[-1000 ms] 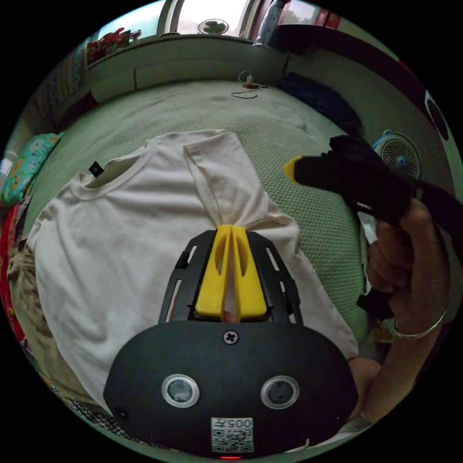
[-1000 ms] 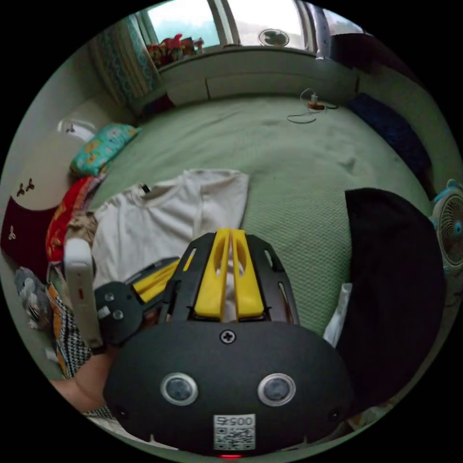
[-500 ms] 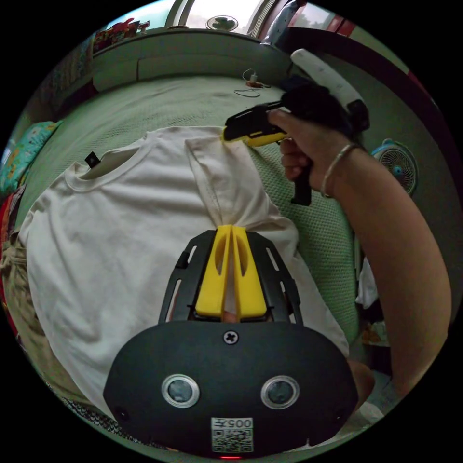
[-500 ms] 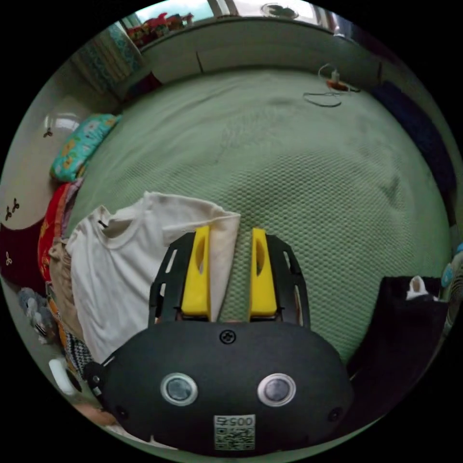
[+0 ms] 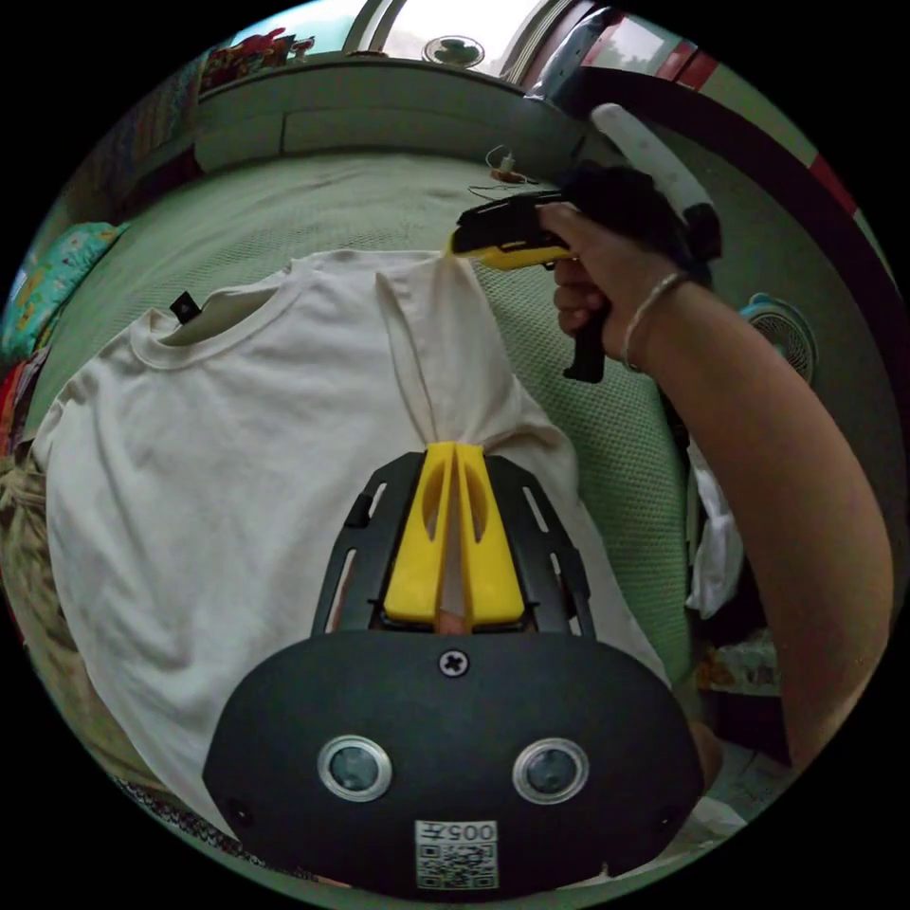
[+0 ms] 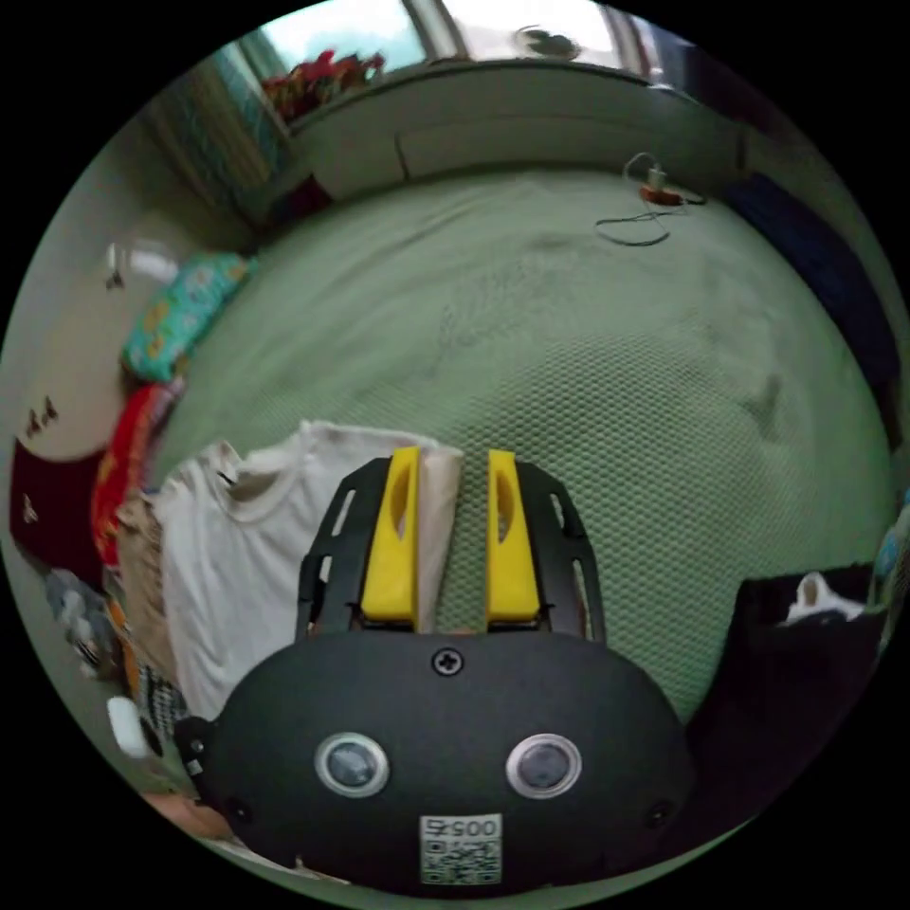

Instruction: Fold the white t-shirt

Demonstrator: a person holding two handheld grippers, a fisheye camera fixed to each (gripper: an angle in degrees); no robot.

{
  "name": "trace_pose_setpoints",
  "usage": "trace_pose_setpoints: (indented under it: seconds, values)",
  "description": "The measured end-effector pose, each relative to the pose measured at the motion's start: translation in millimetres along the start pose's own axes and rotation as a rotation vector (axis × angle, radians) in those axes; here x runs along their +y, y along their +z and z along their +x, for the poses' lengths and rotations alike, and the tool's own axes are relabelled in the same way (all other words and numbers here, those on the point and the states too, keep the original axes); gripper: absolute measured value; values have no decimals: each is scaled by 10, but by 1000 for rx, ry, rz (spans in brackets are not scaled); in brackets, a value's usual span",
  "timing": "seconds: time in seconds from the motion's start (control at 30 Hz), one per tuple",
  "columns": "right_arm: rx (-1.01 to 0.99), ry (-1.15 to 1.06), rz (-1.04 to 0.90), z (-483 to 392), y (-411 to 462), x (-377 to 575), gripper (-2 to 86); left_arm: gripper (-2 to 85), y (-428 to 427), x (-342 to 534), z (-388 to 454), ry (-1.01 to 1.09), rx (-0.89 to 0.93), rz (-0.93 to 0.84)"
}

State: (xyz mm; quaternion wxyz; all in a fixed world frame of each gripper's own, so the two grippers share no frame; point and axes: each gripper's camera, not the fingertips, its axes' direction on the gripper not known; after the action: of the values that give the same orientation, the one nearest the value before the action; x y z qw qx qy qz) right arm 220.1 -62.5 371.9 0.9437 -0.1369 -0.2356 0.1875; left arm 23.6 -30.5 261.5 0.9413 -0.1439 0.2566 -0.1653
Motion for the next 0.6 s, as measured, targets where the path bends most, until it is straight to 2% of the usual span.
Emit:
trace_pose_setpoints:
  seconds: [0.07, 0.17, 0.3, 0.43, 0.5, 0.6]
  values:
    - [-110, 26, 84, 41, -231, 61, 104, -5, -164, 31, -68, -11, 18, 42]
    - [-161, -18, 30, -68, -318, 105, 107, 0, -546, 94, -237, -31, 9, 167]
    - [-108, -145, 0, -514, -410, 100, 104, 31, -1064, 210, -610, -71, -236, 226]
    - [-66, -369, -50, -1500, -425, -13, 96, 45, -1546, 383, -1204, -243, -475, 219]
    - [-66, -472, -83, -2023, -386, -52, 95, 47, -1736, 494, -1500, -355, -474, 213]
    - [-98, -601, -121, -2851, -262, -97, 93, 49, -2030, 718, -1926, -480, -344, 253]
